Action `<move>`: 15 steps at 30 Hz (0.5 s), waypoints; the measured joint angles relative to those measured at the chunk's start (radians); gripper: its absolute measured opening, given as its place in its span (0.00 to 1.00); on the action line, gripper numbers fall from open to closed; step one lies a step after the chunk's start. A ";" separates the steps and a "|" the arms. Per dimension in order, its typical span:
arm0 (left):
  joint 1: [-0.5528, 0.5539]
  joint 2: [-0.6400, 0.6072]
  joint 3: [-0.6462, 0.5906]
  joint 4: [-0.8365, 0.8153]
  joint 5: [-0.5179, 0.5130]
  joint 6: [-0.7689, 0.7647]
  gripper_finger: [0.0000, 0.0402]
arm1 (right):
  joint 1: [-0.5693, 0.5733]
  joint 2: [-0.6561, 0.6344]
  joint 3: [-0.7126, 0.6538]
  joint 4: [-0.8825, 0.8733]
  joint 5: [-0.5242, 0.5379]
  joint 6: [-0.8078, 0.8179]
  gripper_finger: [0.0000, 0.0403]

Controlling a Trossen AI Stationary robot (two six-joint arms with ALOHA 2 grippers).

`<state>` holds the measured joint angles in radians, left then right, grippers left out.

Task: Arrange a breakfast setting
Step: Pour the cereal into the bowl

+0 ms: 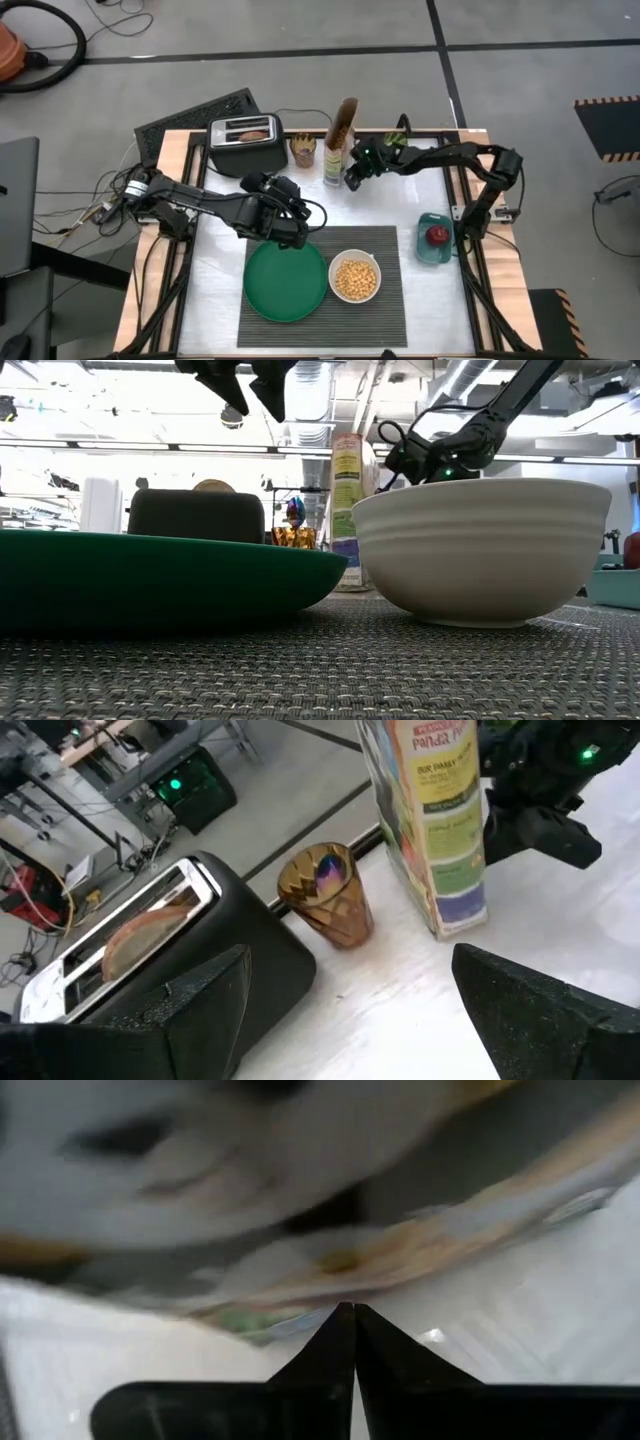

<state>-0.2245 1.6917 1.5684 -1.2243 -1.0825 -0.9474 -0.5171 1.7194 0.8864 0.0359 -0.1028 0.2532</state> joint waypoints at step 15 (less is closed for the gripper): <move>0.016 0.000 0.000 0.003 -0.024 -0.009 0.82 | -0.039 0.004 0.080 0.037 0.040 -0.053 0.08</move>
<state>-0.2081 1.6917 1.5684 -1.2209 -1.1069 -0.9560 -0.5557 1.7229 0.9664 0.0729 -0.0630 0.2004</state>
